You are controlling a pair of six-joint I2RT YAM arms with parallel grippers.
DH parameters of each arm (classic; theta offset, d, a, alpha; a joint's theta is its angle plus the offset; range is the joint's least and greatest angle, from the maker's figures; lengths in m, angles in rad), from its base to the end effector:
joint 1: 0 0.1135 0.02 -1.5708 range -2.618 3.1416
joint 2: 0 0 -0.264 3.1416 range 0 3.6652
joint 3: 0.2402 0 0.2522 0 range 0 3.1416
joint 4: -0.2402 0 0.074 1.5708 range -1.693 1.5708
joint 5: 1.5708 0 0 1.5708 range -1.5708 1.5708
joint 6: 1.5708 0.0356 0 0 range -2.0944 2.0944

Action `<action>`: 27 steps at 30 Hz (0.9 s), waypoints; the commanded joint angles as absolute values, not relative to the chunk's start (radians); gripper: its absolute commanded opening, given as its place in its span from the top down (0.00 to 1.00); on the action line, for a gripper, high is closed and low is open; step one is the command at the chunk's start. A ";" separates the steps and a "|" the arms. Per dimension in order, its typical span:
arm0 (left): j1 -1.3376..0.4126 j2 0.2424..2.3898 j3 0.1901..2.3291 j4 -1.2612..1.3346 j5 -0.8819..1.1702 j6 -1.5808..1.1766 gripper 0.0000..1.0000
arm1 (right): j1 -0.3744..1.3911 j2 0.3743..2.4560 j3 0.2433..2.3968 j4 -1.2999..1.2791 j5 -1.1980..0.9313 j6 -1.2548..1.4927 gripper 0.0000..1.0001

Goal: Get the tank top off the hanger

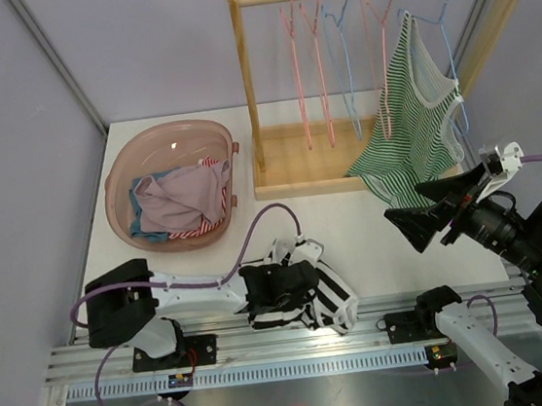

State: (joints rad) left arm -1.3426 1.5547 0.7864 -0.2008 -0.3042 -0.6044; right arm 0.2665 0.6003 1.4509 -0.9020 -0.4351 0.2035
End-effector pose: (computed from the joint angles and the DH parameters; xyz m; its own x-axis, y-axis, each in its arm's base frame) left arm 0.0771 -0.2847 0.1614 -0.6598 0.4443 -0.6061 0.6272 0.7698 -0.1185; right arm 0.0199 0.0210 0.4809 -0.1789 0.1412 -0.9737 -0.6216 0.7509 0.2230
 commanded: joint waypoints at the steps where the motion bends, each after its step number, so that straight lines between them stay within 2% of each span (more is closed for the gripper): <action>1: -1.347 1.421 0.796 -0.325 -0.458 -0.638 1.00 | 0.262 0.594 1.454 -0.925 -0.399 0.187 0.01; 8: -1.338 1.184 0.897 -0.552 -0.658 -0.609 1.00 | 0.262 0.581 1.419 -0.937 -0.342 0.170 0.00; 13: -1.232 1.047 1.029 -0.728 -0.721 -0.548 1.00 | 0.262 0.589 1.436 -0.959 -0.272 0.163 0.00; 21: -0.889 0.922 1.251 -0.804 -0.697 -0.385 1.00 | 0.262 0.600 1.457 -0.968 -0.196 0.158 0.01; 24: -0.728 0.962 1.345 -0.802 -0.603 -0.353 1.00 | 0.262 0.620 1.460 -0.966 -0.166 0.160 0.00; 27: -0.519 1.038 1.446 -0.790 -0.424 -0.328 1.00 | 0.262 0.647 1.450 -0.944 -0.132 0.164 0.00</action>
State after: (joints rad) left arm -0.6479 0.9691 1.3518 -0.8162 -0.5739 -0.3882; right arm 0.2665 0.6048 1.4361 -0.9771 -0.1925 0.1722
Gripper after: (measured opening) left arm 0.057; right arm 0.993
